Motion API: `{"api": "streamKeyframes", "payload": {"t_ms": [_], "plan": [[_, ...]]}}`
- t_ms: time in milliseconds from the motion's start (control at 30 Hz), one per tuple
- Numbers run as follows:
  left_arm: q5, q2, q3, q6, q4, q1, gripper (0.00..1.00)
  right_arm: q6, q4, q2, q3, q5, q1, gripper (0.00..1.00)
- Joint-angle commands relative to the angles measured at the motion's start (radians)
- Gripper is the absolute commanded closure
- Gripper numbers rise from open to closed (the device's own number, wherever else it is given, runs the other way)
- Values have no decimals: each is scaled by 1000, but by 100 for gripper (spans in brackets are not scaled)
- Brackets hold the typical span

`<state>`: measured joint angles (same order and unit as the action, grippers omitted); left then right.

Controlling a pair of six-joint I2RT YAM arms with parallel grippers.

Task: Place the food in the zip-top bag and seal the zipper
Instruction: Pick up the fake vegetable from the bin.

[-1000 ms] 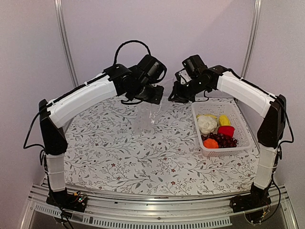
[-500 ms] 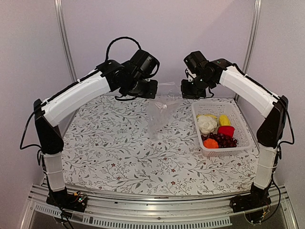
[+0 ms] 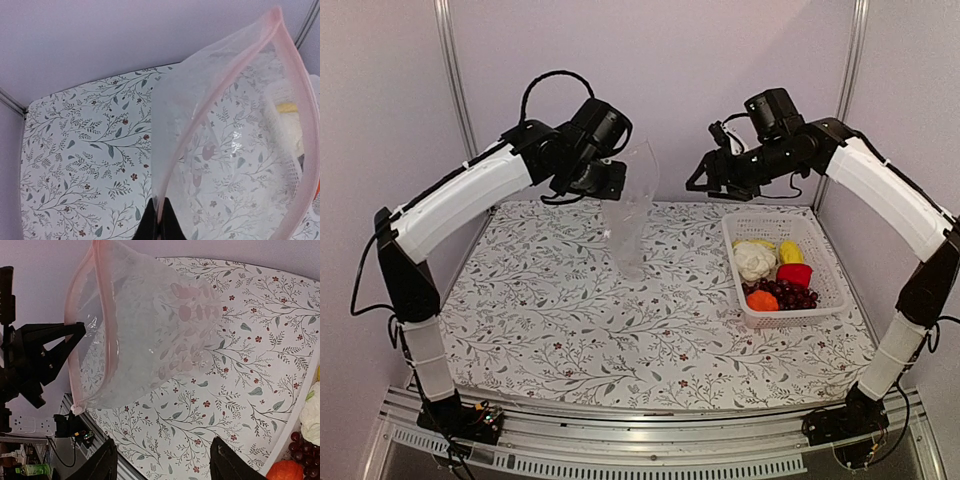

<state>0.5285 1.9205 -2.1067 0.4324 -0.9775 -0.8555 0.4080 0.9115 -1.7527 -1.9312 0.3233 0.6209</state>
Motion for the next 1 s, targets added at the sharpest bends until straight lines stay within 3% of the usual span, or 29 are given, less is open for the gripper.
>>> {"api": "streamKeyframes", "payload": {"t_ms": [0,200,367,600,967], "plan": [[102,-108,75,-73,-64,45,100,-25,-47,125,119,77,-92,38],[171,-183,102,-194,-125,61,100,-5,-46,172,319,-68,-283,41],[-15,-201,232,-228,-22,57,100,-6,-113,108,422,-160,-395,48],[-179,-159,282,-150,74,53,100,-56,-113,-68,348,-188,-469,54],[-221,-157,295,-99,82,52,100,-54,-102,-218,339,-38,-512,32]]}}
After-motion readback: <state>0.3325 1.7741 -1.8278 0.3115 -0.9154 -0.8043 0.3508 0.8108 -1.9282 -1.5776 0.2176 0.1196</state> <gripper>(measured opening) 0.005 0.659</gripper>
